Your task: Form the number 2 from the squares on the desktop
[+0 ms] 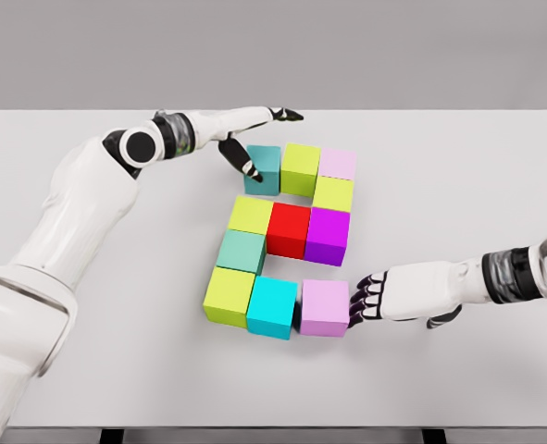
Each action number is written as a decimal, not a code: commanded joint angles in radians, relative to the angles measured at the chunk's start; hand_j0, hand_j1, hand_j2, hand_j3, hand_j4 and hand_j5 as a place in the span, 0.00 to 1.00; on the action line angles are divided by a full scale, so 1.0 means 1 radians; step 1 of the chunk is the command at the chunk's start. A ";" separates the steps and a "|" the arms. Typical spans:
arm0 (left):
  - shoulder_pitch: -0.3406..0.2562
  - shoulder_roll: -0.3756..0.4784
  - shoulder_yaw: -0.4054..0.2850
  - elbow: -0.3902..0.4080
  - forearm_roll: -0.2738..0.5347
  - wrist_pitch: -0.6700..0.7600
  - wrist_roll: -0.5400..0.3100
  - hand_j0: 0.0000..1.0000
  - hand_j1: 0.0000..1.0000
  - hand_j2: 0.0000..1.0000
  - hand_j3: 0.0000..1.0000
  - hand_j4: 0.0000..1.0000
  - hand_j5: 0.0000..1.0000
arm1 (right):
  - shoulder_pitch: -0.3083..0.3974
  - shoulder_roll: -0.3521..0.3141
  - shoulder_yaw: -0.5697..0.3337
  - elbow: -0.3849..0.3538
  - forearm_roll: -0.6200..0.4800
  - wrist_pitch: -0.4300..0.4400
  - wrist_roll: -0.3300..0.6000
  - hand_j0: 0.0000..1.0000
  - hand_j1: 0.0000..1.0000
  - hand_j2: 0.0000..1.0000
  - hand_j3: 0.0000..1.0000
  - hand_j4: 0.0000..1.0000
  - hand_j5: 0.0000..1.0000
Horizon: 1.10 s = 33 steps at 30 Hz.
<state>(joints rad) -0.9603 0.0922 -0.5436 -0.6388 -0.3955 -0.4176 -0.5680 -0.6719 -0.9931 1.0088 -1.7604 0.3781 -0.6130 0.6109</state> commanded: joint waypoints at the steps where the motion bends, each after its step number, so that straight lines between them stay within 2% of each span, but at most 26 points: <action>1: 0.000 -0.003 0.002 0.008 0.006 0.002 0.000 1.00 1.00 1.00 1.00 1.00 1.00 | 0.000 0.004 0.004 -0.001 -0.005 0.002 0.000 1.00 1.00 1.00 1.00 1.00 1.00; 10: 0.005 0.008 0.011 -0.010 0.012 0.003 -0.003 1.00 1.00 1.00 1.00 1.00 1.00 | -0.003 0.021 0.013 -0.002 -0.005 0.002 0.000 1.00 1.00 1.00 1.00 1.00 1.00; 17: 0.006 0.037 0.008 -0.050 0.066 0.005 -0.013 0.99 0.99 0.99 0.99 0.99 0.99 | -0.003 0.021 0.013 -0.002 -0.005 0.002 0.000 1.00 1.00 1.00 1.00 1.00 1.00; 20: 0.006 0.061 -0.001 -0.070 0.106 0.003 -0.016 0.99 0.99 0.99 0.99 0.99 0.99 | -0.005 0.010 0.011 -0.001 -0.005 0.002 0.000 1.00 1.00 1.00 1.00 1.00 1.00; 23: 0.006 0.067 -0.001 -0.071 0.110 0.002 -0.016 0.99 0.99 0.99 0.99 0.99 0.99 | -0.014 -0.025 0.005 0.001 -0.005 0.002 0.000 1.00 1.00 1.00 1.00 1.00 1.00; 25: 0.006 0.078 -0.001 -0.081 0.122 0.002 -0.016 0.99 0.99 0.99 0.99 0.99 0.99 | -0.032 -0.052 -0.062 0.028 -0.008 0.002 0.000 1.00 1.00 1.00 1.00 1.00 1.00; 27: 0.008 0.081 -0.001 -0.084 0.130 0.000 -0.021 0.99 0.99 0.99 0.99 0.99 0.99 | -0.057 -0.053 -0.163 0.124 -0.019 0.002 0.000 1.00 1.00 1.00 1.00 1.00 1.00; 28: 0.006 0.086 -0.001 -0.087 0.148 0.000 -0.039 0.99 0.99 0.99 0.99 0.99 0.99 | -0.072 -0.053 -0.193 0.183 -0.045 0.002 0.000 1.00 1.00 1.00 1.00 1.00 1.00; 30: 0.008 0.109 -0.001 -0.119 0.171 0.000 -0.043 0.96 0.96 0.96 0.96 0.96 0.96 | -0.072 -0.053 -0.199 0.246 -0.260 0.002 0.000 1.00 1.00 1.00 1.00 1.00 1.00; 33: 0.015 0.178 -0.003 -0.228 0.248 -0.004 -0.043 0.91 0.91 0.91 0.91 0.91 0.91 | -0.071 -0.055 -0.216 0.246 -0.386 0.002 0.000 1.00 1.00 1.00 1.00 1.00 1.00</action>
<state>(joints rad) -0.9373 0.2368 -0.5475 -0.8138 -0.1942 -0.4248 -0.6082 -0.7455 -1.0445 0.8158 -1.5402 0.0975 -0.6132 0.6112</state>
